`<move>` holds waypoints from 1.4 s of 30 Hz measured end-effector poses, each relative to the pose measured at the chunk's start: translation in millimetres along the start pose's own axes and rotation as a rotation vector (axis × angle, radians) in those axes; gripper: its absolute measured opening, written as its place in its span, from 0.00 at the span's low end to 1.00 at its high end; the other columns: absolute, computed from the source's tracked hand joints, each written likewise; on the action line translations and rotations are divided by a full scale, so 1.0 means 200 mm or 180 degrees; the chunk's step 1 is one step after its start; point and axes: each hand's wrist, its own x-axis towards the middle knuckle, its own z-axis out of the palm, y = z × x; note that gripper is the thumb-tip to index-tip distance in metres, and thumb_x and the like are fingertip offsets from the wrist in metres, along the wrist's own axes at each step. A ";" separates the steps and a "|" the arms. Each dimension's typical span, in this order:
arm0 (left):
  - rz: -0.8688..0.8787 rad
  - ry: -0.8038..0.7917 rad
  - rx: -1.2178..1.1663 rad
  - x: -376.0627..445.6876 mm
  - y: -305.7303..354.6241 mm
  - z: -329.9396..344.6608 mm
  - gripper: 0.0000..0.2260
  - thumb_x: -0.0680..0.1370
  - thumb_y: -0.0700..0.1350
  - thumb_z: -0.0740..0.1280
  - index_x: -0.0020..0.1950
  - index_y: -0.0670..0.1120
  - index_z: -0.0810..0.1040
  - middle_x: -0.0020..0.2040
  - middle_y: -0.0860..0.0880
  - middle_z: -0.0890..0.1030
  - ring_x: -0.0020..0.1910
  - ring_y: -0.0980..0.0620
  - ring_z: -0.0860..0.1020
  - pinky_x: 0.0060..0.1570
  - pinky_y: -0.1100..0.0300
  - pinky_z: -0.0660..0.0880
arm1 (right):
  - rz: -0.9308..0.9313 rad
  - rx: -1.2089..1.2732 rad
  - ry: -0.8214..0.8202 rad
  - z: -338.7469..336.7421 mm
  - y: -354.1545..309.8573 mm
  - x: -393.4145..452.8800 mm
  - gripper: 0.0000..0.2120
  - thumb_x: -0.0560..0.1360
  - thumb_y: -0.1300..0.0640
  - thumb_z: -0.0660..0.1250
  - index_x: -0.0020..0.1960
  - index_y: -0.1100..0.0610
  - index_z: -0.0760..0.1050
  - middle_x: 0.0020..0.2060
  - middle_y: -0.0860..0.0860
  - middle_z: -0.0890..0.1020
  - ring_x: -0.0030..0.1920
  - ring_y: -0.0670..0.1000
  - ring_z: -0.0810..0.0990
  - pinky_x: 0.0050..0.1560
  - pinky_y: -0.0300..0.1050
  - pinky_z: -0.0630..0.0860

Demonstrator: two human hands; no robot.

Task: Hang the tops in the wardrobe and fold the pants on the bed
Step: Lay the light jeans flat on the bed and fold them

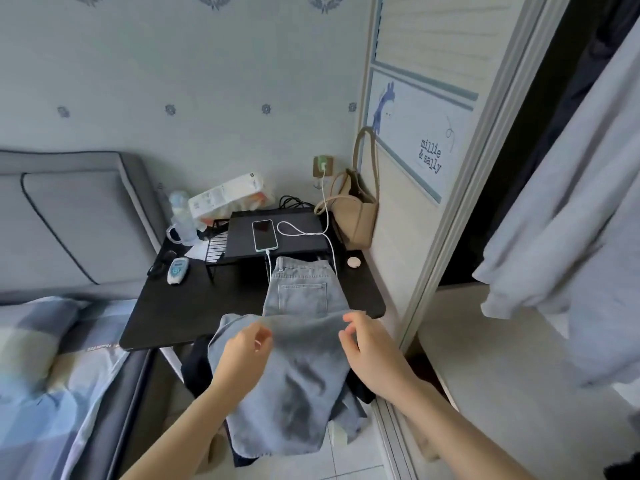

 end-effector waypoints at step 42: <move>-0.1087 -0.0395 -0.1533 0.57 0.05 -0.11 0.12 0.73 0.34 0.72 0.53 0.48 0.82 0.40 0.53 0.84 0.36 0.61 0.82 0.34 0.73 0.74 | 0.1502 0.0596 -0.0233 0.18 0.22 0.86 0.13 0.77 0.56 0.63 0.40 0.62 0.80 0.33 0.50 0.79 0.40 0.54 0.78 0.44 0.48 0.73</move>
